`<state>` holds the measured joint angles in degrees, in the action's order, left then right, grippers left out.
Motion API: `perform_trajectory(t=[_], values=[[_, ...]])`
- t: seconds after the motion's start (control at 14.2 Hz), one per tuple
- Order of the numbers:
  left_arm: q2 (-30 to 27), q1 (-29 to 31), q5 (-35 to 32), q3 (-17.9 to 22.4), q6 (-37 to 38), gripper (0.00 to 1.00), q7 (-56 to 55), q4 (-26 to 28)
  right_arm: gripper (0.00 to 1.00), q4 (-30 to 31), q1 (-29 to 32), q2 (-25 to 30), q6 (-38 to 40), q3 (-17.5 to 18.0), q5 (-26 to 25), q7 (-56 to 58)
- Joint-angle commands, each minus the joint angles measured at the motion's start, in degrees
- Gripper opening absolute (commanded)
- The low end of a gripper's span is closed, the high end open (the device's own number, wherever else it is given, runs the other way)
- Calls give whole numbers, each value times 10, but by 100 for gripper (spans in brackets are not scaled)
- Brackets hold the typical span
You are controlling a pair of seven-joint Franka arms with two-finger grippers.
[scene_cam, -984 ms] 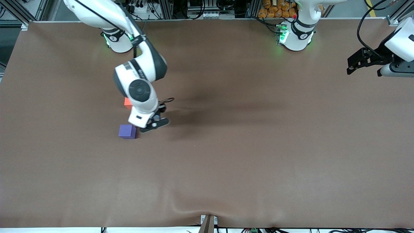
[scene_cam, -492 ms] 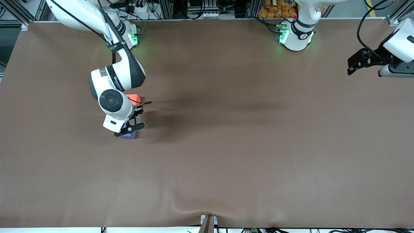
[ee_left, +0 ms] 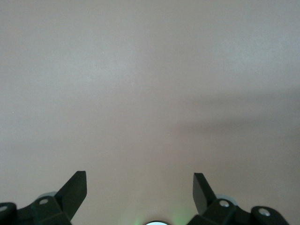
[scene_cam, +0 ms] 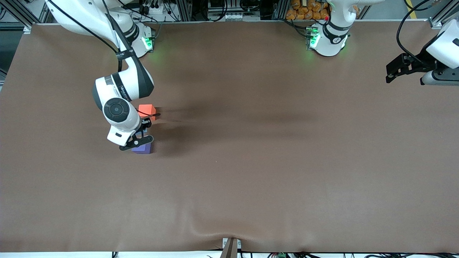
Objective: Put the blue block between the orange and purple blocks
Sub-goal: 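Carry the cube with the right gripper between the orange and purple cubes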
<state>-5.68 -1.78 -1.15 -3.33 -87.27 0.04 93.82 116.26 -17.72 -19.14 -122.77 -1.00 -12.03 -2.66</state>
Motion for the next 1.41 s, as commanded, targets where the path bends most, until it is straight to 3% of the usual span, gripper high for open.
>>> perform_trajectory(t=[0.0,1.34], values=[[2,3,-4,-2,3,100,14,-10,20,56,13,26,-51,10,-19,-7],[3,5,-3,-2,3,100,32,-8,20,78,28,-14,-126,9,-18,-34]])
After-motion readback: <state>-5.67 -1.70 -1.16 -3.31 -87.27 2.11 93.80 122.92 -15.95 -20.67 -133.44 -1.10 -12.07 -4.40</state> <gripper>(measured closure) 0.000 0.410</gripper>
